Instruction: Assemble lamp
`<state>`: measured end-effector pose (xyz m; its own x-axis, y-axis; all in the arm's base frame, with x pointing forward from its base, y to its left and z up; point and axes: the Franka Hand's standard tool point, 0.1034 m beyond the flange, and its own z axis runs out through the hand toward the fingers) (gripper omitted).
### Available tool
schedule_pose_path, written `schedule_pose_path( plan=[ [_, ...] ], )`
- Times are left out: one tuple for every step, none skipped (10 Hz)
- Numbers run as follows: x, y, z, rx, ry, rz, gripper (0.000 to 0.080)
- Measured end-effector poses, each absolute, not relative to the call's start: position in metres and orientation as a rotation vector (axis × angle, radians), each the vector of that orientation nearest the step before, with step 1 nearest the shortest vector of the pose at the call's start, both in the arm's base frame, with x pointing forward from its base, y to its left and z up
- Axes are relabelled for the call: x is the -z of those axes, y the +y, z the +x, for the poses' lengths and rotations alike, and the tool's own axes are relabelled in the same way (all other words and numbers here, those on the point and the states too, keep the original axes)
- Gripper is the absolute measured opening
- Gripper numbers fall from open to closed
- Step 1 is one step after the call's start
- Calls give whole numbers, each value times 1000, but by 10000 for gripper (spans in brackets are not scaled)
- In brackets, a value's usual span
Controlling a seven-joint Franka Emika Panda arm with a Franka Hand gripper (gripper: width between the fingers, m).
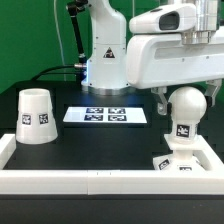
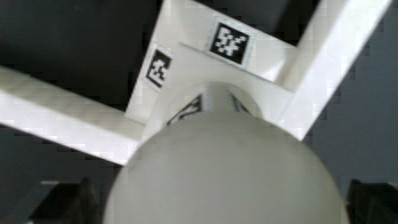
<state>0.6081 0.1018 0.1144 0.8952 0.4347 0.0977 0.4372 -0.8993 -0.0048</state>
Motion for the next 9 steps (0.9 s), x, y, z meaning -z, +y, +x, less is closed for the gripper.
schedule_pose_path(
  plan=[
    [-114,101,608,148,-814,-3009,698],
    [-114,99,608,148,-976,-2972,698],
    [-114,98,608,148,-1023,-2959,698],
    [-114,97,609,148,-1126,-2926,698],
    [-114,97,609,148,-1177,-2909,698],
    [-115,97,611,160,-1392,-2843,698],
    [-116,99,612,156,-1534,-2790,698],
    [-117,101,614,155,-1625,-2751,698],
    [-116,101,616,142,-1780,-2668,698]
  ],
)
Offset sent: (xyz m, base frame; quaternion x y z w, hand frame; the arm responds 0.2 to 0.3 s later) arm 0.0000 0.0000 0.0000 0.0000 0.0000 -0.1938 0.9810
